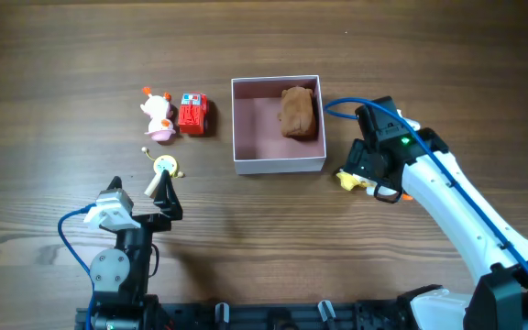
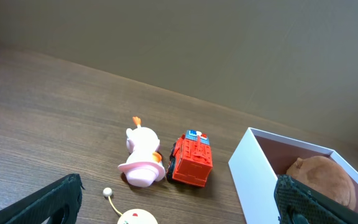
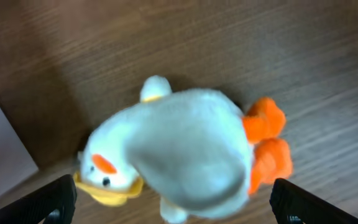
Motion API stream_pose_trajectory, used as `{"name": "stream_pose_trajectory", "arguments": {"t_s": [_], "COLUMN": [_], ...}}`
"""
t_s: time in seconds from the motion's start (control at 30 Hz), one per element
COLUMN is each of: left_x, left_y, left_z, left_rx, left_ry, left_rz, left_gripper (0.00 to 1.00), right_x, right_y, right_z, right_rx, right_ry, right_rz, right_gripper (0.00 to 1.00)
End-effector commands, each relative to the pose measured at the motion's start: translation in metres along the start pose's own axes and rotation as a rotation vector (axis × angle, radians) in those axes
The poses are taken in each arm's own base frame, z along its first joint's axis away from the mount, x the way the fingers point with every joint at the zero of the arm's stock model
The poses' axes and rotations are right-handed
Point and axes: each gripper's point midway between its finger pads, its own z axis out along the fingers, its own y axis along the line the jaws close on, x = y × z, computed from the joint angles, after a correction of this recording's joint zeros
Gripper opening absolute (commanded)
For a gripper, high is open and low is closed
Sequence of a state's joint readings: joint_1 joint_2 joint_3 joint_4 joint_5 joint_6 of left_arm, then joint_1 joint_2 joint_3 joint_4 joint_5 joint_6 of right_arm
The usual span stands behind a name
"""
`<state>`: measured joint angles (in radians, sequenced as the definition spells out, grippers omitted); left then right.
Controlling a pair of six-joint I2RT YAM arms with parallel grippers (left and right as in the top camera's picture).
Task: Pack container
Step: 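Open the right gripper and move it back over the white duck, then grasp the white plush duck with the right gripper and lift it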
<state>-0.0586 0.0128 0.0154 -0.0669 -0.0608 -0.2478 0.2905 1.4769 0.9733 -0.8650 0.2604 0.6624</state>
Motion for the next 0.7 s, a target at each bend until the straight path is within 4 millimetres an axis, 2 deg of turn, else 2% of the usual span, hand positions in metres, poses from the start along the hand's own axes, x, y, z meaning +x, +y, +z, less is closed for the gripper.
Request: {"name": "stream_pose_trajectory", "arguments": {"t_s": [0.0, 0.1, 0.2, 0.37, 0.57, 0.63, 0.67], "left_x": [0.002, 0.002, 0.002, 0.002, 0.002, 0.002, 0.002], "left_y": [0.000, 0.000, 0.000, 0.000, 0.000, 0.000, 0.000], "left_z": [0.000, 0.000, 0.000, 0.000, 0.000, 0.000, 0.000], "left_rx": [0.006, 0.006, 0.006, 0.005, 0.006, 0.006, 0.006], "left_ry": [0.000, 0.000, 0.000, 0.000, 0.000, 0.000, 0.000], "left_rz": [0.016, 0.016, 0.016, 0.016, 0.016, 0.016, 0.016], "left_gripper": [1.00, 1.00, 1.00, 1.00, 1.00, 1.00, 1.00], "right_x": [0.003, 0.001, 0.001, 0.006, 0.006, 0.005, 0.005], "right_y": [-0.001, -0.003, -0.009, -0.019, -0.013, -0.011, -0.010], "right_z": [0.009, 0.015, 0.019, 0.027, 0.028, 0.028, 0.028], "right_rx": [-0.008, -0.008, 0.001, 0.019, -0.013, -0.024, -0.028], "right_ry": [0.004, -0.006, -0.002, 0.014, 0.022, 0.020, 0.021], "right_rz": [0.035, 0.049, 0.070, 0.083, 0.070, 0.061, 0.061], "right_gripper": [0.99, 0.99, 0.94, 0.91, 0.71, 0.57, 0.47]}}
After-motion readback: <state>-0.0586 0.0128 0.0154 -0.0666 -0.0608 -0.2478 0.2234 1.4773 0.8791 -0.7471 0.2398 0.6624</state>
